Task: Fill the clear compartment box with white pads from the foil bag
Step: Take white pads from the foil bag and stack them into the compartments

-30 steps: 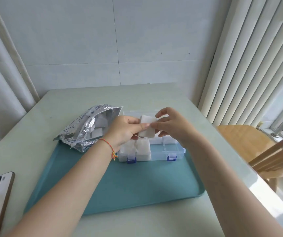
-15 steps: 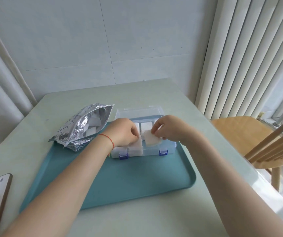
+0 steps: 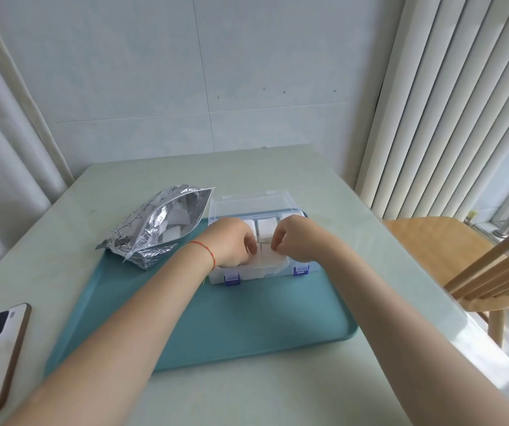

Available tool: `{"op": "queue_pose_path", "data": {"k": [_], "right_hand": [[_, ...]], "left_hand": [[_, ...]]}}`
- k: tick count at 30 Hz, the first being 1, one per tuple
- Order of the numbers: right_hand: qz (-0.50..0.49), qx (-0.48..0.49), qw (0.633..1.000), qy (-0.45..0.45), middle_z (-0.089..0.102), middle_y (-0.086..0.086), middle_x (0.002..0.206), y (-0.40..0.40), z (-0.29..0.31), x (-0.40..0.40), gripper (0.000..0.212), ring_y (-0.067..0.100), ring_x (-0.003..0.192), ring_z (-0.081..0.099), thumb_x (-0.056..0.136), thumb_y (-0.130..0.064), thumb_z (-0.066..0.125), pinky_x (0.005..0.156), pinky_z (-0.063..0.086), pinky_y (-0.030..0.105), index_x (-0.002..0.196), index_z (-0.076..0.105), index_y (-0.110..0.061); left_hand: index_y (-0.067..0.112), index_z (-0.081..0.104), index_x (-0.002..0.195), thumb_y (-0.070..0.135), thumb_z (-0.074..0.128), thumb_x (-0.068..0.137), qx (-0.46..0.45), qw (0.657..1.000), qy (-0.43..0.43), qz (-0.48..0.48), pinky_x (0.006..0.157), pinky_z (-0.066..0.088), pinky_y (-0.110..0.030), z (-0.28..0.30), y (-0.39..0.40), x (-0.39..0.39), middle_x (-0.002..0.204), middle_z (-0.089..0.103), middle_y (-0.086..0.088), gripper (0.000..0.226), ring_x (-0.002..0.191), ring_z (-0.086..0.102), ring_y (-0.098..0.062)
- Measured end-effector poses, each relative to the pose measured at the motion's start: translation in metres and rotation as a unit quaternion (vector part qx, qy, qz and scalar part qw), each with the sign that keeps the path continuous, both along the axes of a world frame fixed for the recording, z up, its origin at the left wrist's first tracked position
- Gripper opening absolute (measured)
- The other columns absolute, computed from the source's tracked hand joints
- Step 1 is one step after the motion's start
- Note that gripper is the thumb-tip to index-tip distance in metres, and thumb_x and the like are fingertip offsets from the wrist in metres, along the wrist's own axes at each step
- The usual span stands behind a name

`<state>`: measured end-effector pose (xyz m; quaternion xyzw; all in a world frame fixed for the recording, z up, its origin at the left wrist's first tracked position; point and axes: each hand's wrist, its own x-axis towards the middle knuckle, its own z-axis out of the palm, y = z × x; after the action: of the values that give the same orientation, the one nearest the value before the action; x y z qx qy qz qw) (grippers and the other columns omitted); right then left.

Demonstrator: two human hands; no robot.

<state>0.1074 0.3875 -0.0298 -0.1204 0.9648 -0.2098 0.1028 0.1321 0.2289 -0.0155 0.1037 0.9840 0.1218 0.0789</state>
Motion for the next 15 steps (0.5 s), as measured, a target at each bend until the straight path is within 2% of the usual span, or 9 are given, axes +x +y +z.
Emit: {"op": "queue_pose_path", "data": {"k": [3, 5, 8, 11, 15], "right_hand": [[0.018, 0.050, 0.999, 0.004, 0.068, 0.007, 0.108, -0.0018, -0.0017, -0.0005, 0.025, 0.026, 0.095, 0.064, 0.089, -0.008, 0.049, 0.081, 0.054, 0.035, 0.100, 0.071, -0.008], [0.032, 0.077, 0.997, 0.008, 0.065, 0.002, 0.105, -0.0031, -0.0024, -0.0007, 0.020, 0.023, 0.090, 0.060, 0.090, -0.011, 0.053, 0.079, 0.052, 0.032, 0.098, 0.070, -0.015], [0.036, 0.096, 0.994, 0.023, 0.065, 0.001, 0.099, -0.0033, -0.0019, -0.0015, 0.017, 0.022, 0.089, 0.061, 0.089, -0.012, 0.056, 0.078, 0.052, 0.031, 0.092, 0.071, -0.021], [0.028, 0.092, 0.995, 0.035, 0.068, 0.003, 0.095, -0.0020, -0.0016, -0.0037, 0.021, 0.023, 0.090, 0.064, 0.087, -0.009, 0.054, 0.075, 0.054, 0.032, 0.091, 0.073, -0.015], [0.039, 0.106, 0.993, 0.017, 0.070, 0.009, 0.102, -0.0013, -0.0003, -0.0065, 0.027, 0.027, 0.089, 0.063, 0.086, -0.008, 0.049, 0.076, 0.054, 0.034, 0.099, 0.072, -0.007]], "left_hand": [[0.027, 0.072, 0.106, 0.002, 0.053, 0.084, -0.019, 1.000, -0.006, -0.017, 0.072, 0.039, -0.018, 0.0025, -0.0007, 0.0003, 0.090, 0.061, 0.010, 0.038, 0.085, 0.053, -0.011], [0.027, 0.071, 0.105, 0.000, 0.051, 0.084, -0.014, 1.000, 0.002, -0.020, 0.073, 0.039, -0.018, 0.0037, -0.0012, 0.0008, 0.088, 0.061, 0.010, 0.040, 0.085, 0.052, -0.011], [0.030, 0.068, 0.091, 0.002, 0.053, 0.084, -0.012, 1.000, 0.010, -0.016, 0.072, 0.040, -0.020, 0.0037, -0.0032, 0.0001, 0.089, 0.058, 0.009, 0.033, 0.086, 0.052, -0.012], [0.028, 0.069, 0.085, 0.010, 0.060, 0.085, -0.027, 0.999, -0.001, -0.017, 0.069, 0.040, -0.020, 0.0045, -0.0048, 0.0000, 0.086, 0.059, 0.011, 0.020, 0.085, 0.054, -0.012], [0.028, 0.069, 0.084, 0.015, 0.063, 0.084, 0.007, 1.000, -0.013, -0.021, 0.059, 0.037, -0.018, 0.0060, -0.0078, 0.0004, 0.075, 0.056, 0.020, 0.014, 0.084, 0.055, -0.009]]}}
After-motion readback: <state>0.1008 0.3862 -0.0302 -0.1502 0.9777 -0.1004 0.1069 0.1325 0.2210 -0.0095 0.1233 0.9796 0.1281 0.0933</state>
